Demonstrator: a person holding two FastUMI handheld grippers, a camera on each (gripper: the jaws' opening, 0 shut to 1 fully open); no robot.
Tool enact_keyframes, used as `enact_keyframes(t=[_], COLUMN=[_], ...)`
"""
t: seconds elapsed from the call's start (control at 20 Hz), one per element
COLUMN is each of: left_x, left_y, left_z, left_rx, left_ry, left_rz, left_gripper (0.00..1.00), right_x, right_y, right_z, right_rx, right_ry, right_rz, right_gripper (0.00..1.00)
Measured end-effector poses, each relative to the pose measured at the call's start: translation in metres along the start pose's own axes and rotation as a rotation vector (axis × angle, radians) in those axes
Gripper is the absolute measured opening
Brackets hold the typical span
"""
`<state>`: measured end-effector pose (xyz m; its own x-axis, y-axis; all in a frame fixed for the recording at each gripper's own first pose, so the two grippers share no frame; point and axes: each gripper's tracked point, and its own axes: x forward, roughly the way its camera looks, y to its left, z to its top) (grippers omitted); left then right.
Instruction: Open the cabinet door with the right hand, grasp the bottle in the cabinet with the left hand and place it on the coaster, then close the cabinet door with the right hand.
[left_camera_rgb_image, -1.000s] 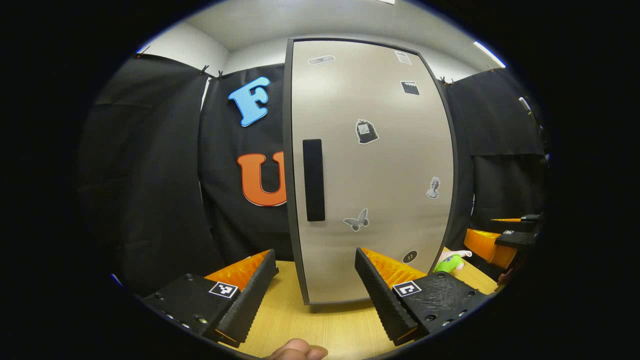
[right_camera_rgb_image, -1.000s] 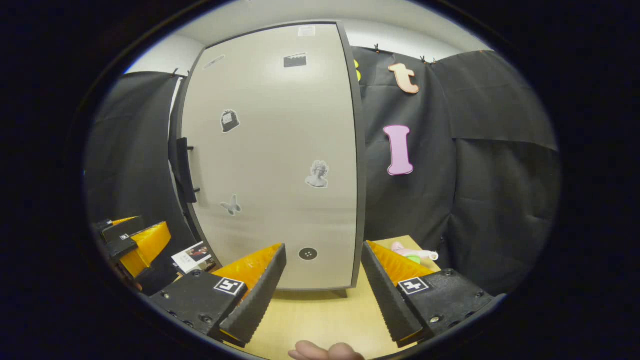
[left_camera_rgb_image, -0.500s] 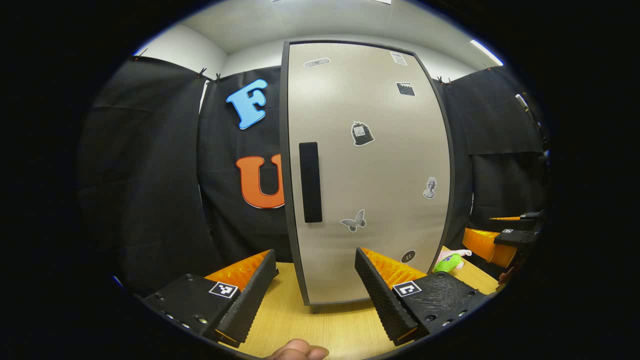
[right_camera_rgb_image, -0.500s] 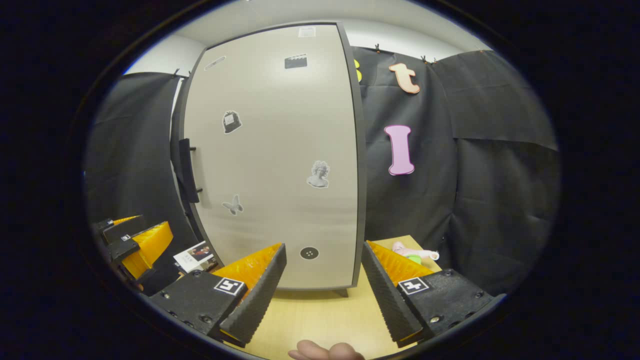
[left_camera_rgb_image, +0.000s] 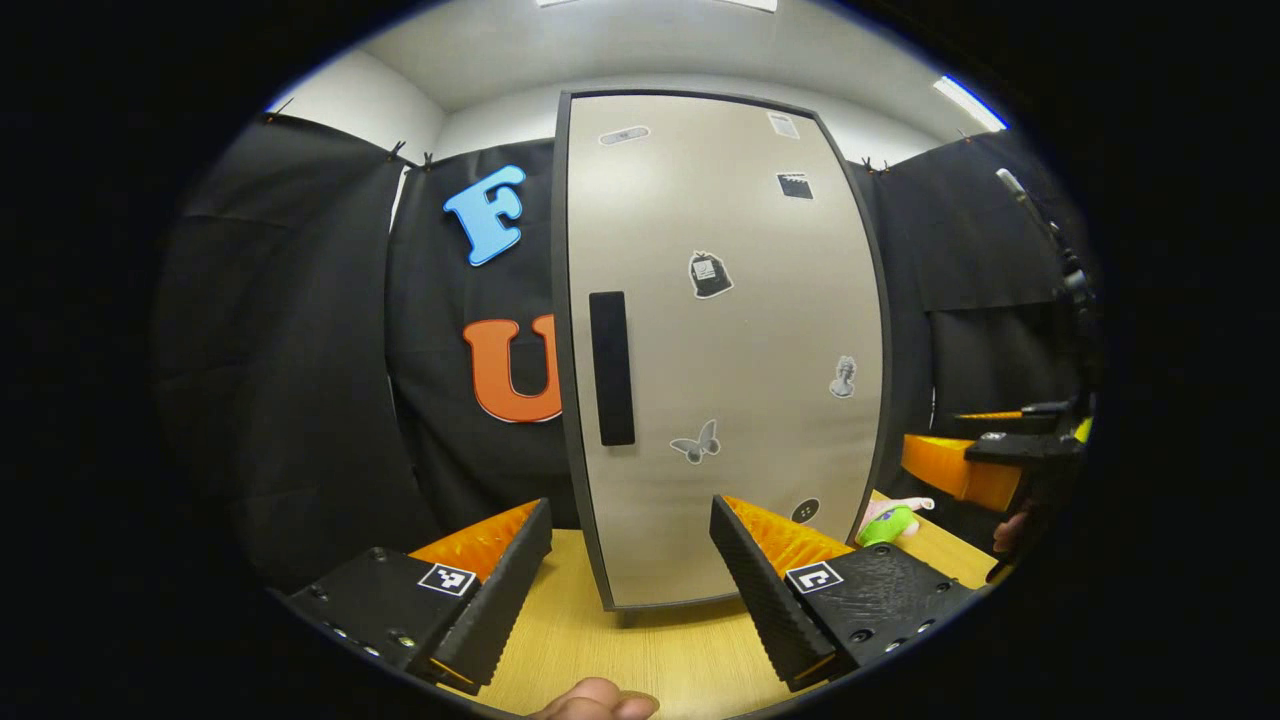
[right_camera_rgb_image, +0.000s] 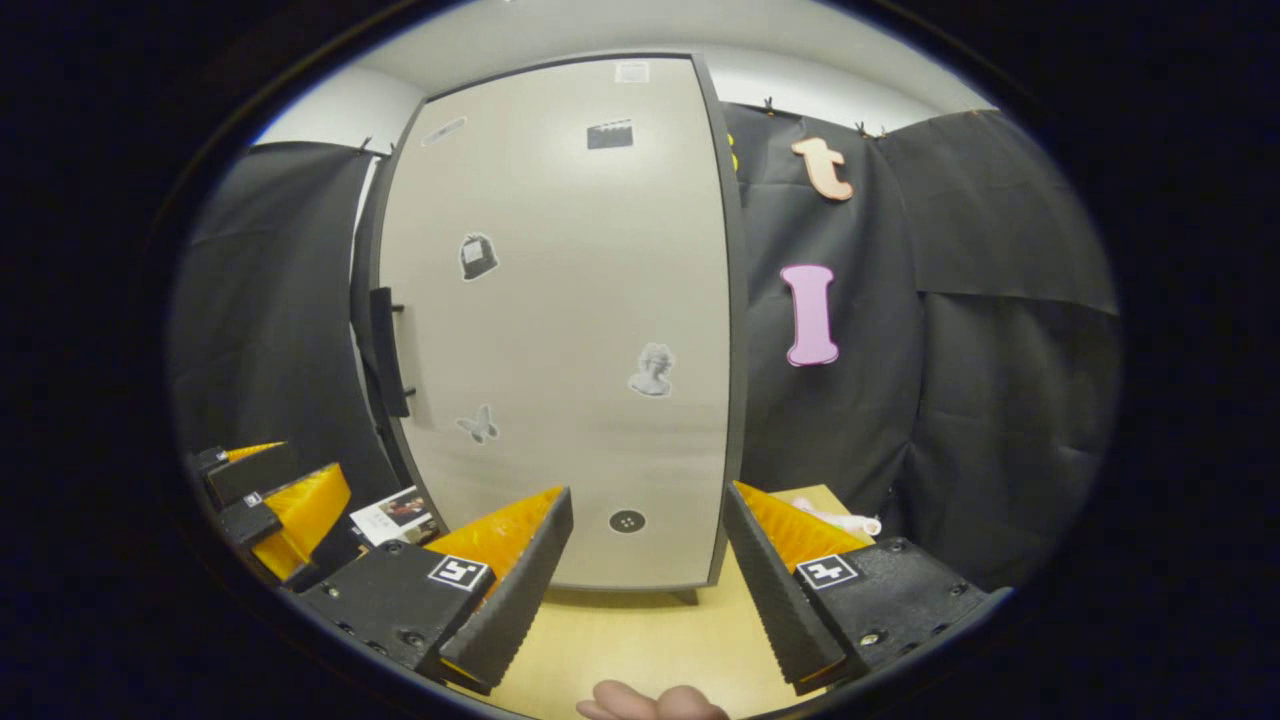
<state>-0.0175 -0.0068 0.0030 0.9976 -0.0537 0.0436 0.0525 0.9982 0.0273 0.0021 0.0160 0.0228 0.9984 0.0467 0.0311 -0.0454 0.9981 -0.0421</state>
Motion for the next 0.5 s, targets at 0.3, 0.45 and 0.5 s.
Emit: enact_keyframes(t=[0.3,0.45,0.5], left_x=[-0.031,-0.049,-0.055], left_y=[0.025,0.05,0.059], left_z=[-0.009,-0.013,-0.014], left_rx=[-0.001,0.009,0.012], left_ry=[-0.02,-0.025,-0.025], left_rz=[-0.016,0.013,0.03], left_gripper=[0.97,0.96,0.97], right_x=[0.022,0.034,0.037], right_y=[0.057,0.099,0.115], right_z=[0.031,0.04,0.039], right_rx=[-0.07,-0.105,-0.106], right_ry=[-0.053,-0.069,-0.067], right_rz=[0.11,0.183,0.214], right_gripper=[0.97,0.97,0.96])
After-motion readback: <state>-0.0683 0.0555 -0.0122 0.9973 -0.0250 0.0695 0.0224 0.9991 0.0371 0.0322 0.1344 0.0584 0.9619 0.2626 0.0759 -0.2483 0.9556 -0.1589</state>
